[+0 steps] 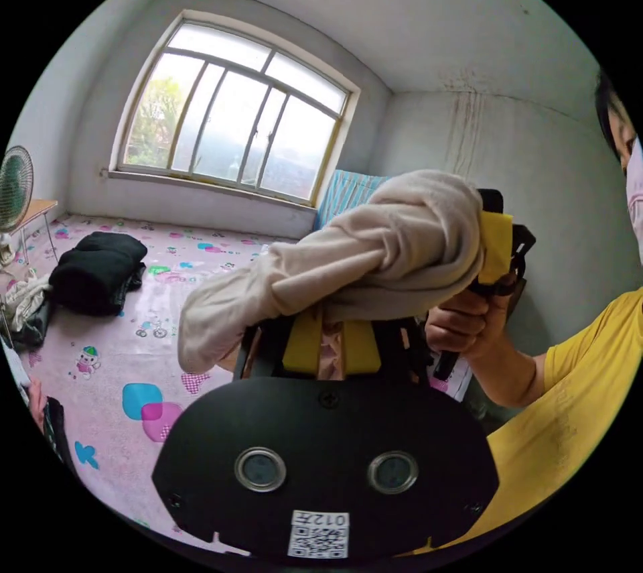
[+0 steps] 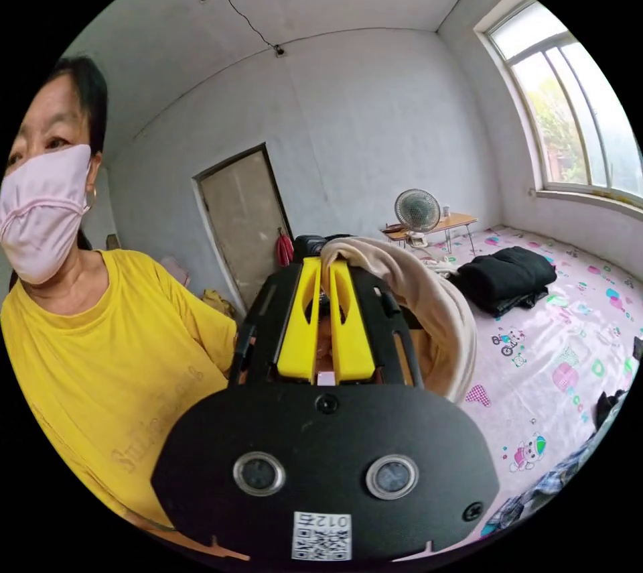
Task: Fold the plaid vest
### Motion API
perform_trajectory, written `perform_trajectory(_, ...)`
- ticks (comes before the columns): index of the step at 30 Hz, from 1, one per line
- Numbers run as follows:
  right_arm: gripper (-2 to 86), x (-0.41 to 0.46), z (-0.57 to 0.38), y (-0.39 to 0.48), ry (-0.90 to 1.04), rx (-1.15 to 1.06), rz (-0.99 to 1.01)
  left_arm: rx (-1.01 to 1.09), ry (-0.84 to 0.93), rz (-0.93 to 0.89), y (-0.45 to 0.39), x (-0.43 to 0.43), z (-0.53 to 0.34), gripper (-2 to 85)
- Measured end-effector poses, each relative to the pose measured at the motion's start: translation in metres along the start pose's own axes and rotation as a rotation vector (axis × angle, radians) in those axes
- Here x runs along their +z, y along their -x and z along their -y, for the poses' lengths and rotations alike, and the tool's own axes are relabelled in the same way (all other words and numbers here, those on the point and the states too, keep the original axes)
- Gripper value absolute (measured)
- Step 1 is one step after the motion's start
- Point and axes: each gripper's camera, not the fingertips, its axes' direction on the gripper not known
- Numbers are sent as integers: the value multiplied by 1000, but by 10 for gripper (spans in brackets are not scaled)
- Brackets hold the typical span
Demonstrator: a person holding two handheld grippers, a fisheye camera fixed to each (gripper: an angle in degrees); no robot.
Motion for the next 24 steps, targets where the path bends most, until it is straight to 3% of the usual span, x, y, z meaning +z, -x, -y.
perform_trajectory(4,13,32,-3,1,-23,53,-158,-64,54,-4,25,-39,-6,8)
perform_trajectory(6,12,26,-10,-3,-71,94,-235,-61,126,-100,28,-43,-13,7)
perform_trajectory(12,11,-55,-68,-4,-213,245,-494,62,191,-381,-12,-33,-17,9)
perform_trajectory(16,12,-143,-113,10,-304,401,-809,83,212,-469,-38,-15,-6,5)
perform_trajectory(19,12,-203,-127,19,-261,474,-1087,79,242,-483,-58,10,7,3)
perform_trajectory(24,15,-288,-119,-4,-3,554,-1477,27,343,-527,-103,77,30,3)
